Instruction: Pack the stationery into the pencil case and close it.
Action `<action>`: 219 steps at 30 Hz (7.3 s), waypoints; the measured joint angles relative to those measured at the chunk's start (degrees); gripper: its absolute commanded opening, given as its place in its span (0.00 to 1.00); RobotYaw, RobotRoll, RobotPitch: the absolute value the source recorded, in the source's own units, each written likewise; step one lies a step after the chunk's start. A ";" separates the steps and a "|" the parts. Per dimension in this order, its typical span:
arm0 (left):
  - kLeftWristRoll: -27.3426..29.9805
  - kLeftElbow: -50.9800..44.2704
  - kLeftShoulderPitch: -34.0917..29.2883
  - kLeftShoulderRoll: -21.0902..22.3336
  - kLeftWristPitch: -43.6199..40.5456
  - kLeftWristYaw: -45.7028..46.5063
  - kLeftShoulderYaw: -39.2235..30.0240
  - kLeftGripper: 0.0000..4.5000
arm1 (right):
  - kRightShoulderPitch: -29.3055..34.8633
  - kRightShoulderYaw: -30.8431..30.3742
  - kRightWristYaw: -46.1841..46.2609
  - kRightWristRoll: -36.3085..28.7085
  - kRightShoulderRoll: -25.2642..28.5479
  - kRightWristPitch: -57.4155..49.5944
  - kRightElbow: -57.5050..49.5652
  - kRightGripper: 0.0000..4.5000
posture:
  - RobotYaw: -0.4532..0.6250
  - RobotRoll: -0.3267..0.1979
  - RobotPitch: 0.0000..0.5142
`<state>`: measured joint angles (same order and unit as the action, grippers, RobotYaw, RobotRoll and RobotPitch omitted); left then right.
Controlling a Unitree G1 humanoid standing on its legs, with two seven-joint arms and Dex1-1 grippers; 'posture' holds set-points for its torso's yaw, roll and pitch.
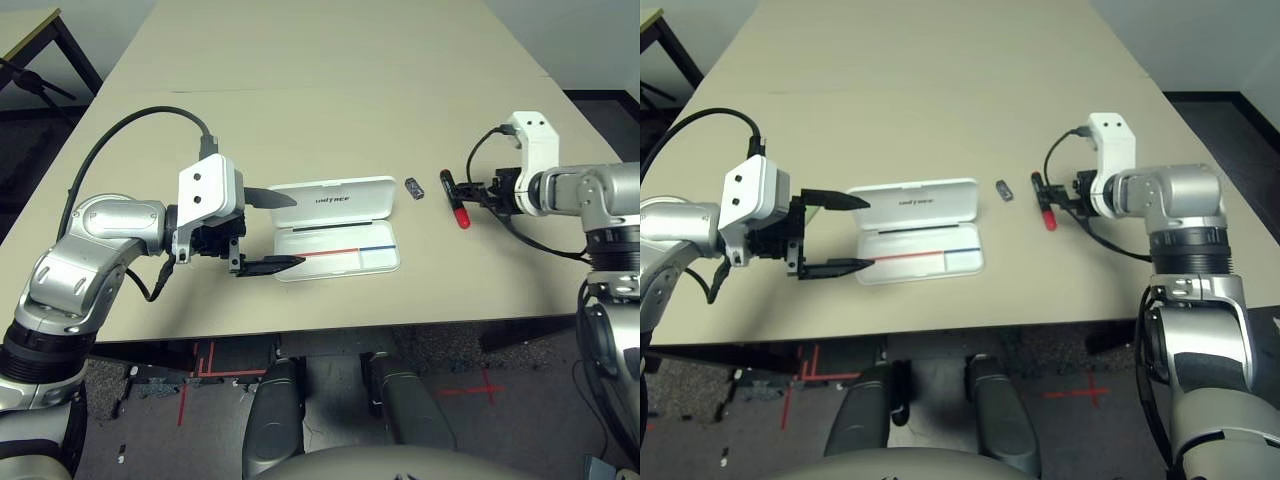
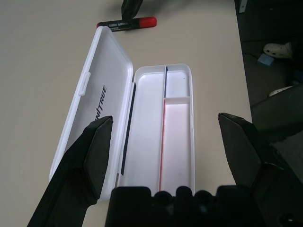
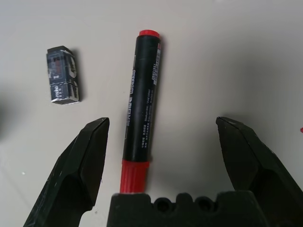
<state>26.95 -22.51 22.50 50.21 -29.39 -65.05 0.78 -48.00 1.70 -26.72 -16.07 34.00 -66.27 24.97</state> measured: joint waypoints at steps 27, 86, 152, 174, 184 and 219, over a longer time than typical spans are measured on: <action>-0.20 -1.27 0.17 0.00 0.05 0.21 0.68 1.00 | -2.65 -1.75 -3.28 6.83 -2.89 8.30 9.43 0.28 | 0.38 0.62 0.26; -2.60 0.85 0.14 1.73 2.50 -1.74 3.37 1.00 | 4.72 -22.18 -49.72 11.50 4.52 48.16 -22.59 0.11 | 0.38 0.62 0.25; -3.15 0.73 -3.36 2.55 1.88 0.15 2.41 1.00 | 27.37 5.34 -41.96 -19.91 12.55 23.87 -44.65 1.00 | 0.37 0.62 0.27; -6.85 8.57 7.47 1.14 -31.06 22.64 1.67 1.00 | 26.26 3.25 -39.01 -21.43 12.94 24.18 -45.16 1.00 | 0.38 0.62 0.28; -9.67 19.38 14.56 -2.67 -42.07 31.29 2.17 1.00 | 26.12 1.33 -38.38 -20.85 12.92 24.44 -45.12 1.00 | 0.37 0.62 0.29; -15.07 40.48 19.14 -9.06 -30.21 28.51 8.37 0.53 | 27.25 1.07 -35.83 -20.46 12.44 24.73 -46.08 1.00 | 0.33 0.62 0.29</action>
<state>11.88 17.97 41.64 41.15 -59.59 -36.54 9.15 -20.75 2.78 -62.55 -36.53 46.44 -41.53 -21.11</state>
